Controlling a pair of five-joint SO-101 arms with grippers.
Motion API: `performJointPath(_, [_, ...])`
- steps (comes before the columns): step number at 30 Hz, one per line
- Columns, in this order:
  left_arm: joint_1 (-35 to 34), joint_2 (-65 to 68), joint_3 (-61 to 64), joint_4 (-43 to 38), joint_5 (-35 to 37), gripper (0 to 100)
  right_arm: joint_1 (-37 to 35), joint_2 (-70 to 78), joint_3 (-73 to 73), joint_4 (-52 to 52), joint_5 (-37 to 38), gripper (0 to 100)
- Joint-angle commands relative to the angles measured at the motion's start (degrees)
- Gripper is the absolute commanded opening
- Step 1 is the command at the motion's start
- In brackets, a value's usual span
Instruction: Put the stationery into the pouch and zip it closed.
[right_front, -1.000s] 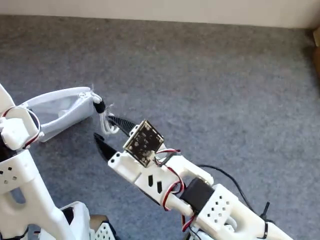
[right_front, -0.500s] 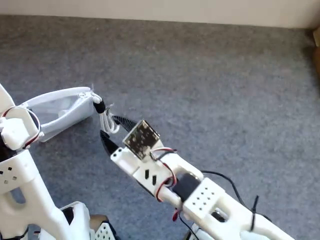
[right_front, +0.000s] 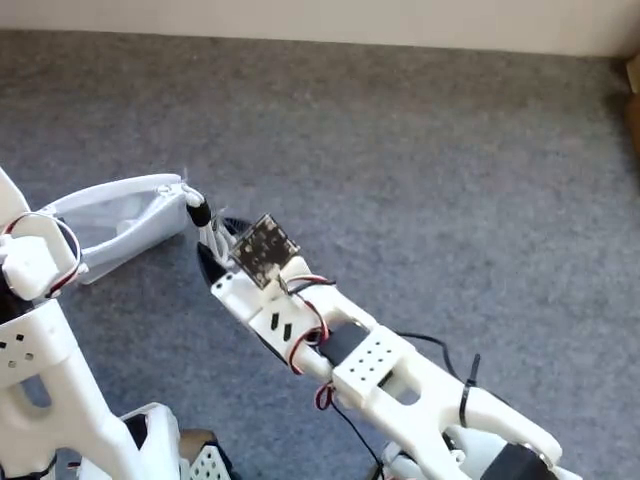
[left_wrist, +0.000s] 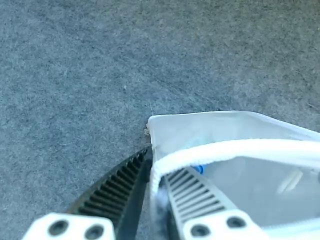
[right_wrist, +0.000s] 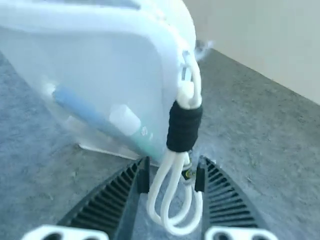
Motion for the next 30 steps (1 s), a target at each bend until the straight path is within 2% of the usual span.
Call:
performJointPath(1, [1.10,0.04,1.36,-0.18,-0.53,1,2.33,0.04,-6.29,-1.45,-5.89,14.8])
performJointPath(12, [1.10,0.04,1.36,-0.26,-0.53,1,3.56,10.15,-13.76,-1.71,-7.65,14.8])
performJointPath(22, [1.10,0.13,1.36,-0.26,-0.53,1,3.47,10.33,-14.11,-1.71,-7.30,14.8])
performJointPath(27, [1.10,0.13,1.36,-0.35,-0.53,1,2.95,10.33,-13.76,-1.80,1.41,14.8])
performJointPath(30, [1.10,0.13,1.36,-0.35,-0.62,1,2.24,10.33,-14.02,-1.80,1.76,14.8])
